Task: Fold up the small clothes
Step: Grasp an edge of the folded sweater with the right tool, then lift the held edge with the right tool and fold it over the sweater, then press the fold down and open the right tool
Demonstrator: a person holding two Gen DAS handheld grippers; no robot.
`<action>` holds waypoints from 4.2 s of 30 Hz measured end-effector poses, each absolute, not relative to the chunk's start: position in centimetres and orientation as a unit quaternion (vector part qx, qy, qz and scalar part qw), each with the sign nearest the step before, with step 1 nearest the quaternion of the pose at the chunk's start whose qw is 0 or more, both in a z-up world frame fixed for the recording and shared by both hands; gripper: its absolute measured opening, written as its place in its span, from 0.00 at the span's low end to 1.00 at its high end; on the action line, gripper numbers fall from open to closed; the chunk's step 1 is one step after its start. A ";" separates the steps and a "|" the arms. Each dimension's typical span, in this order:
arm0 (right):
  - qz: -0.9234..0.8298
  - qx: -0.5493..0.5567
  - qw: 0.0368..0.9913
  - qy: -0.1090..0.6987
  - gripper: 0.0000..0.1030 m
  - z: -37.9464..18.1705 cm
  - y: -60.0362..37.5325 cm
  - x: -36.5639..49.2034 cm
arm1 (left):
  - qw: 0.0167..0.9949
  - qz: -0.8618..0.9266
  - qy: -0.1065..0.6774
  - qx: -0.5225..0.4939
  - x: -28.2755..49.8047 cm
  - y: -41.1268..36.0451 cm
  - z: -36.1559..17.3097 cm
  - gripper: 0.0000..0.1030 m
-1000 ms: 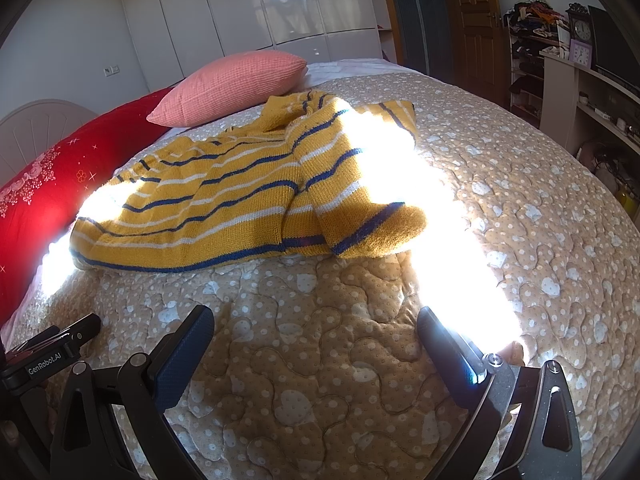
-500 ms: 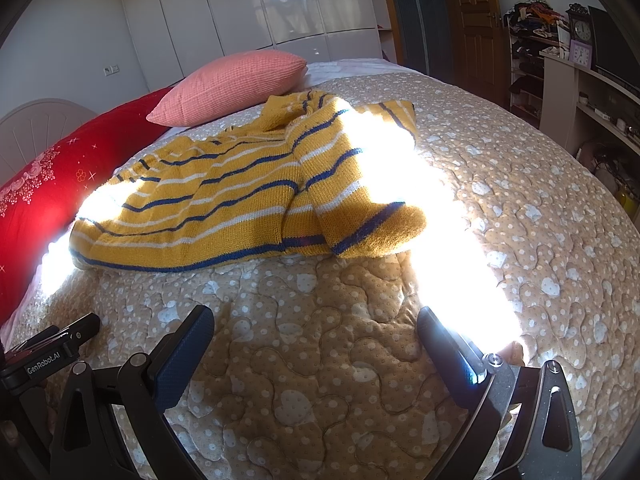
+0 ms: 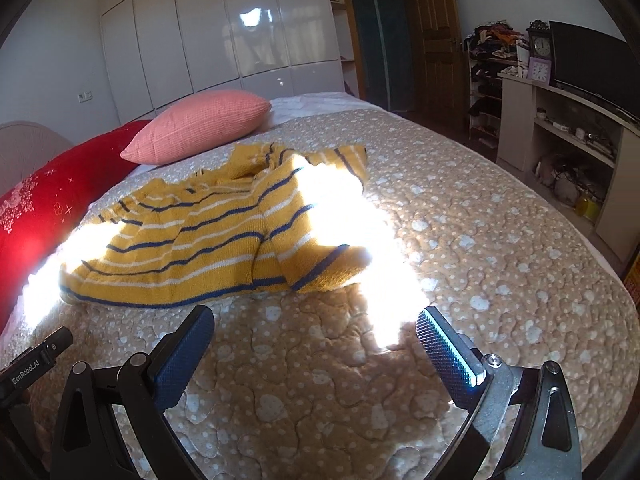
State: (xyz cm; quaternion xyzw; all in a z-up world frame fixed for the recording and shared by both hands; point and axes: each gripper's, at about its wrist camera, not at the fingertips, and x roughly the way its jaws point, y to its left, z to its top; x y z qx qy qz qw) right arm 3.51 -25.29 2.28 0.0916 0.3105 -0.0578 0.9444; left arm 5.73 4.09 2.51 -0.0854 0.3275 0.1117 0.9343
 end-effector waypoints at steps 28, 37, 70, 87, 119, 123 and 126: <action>0.223 0.106 0.844 0.475 1.00 5.2 -3.2 25.3 | 0.909 0.150 0.361 -0.142 7.1 11.2 3.8 1.00; 0.128 -0.073 0.834 0.531 0.65 -0.5 4.4 30.8 | 0.901 0.159 0.366 -0.170 7.1 13.7 3.5 1.00; 0.187 0.220 0.899 0.330 0.43 11.3 -28.9 21.6 | 0.917 -0.014 0.394 -0.058 6.0 -2.8 7.1 1.00; 0.092 0.311 0.864 0.386 0.51 -0.8 -37.8 14.4 | 0.912 -0.075 0.400 -0.055 10.2 -9.1 9.6 1.00; 0.103 0.244 0.897 0.353 0.43 -0.6 -33.8 11.8 | 0.909 -0.074 0.411 0.010 8.1 -14.5 -0.3 1.00; 0.122 0.235 0.889 0.374 0.44 -0.9 -32.1 12.2 | 0.909 -0.072 0.409 0.012 8.0 -14.5 -0.3 1.00; 0.118 0.280 0.880 0.365 0.54 -1.7 -32.5 13.5 | 0.910 -0.075 0.408 0.007 8.0 -14.4 -0.2 1.00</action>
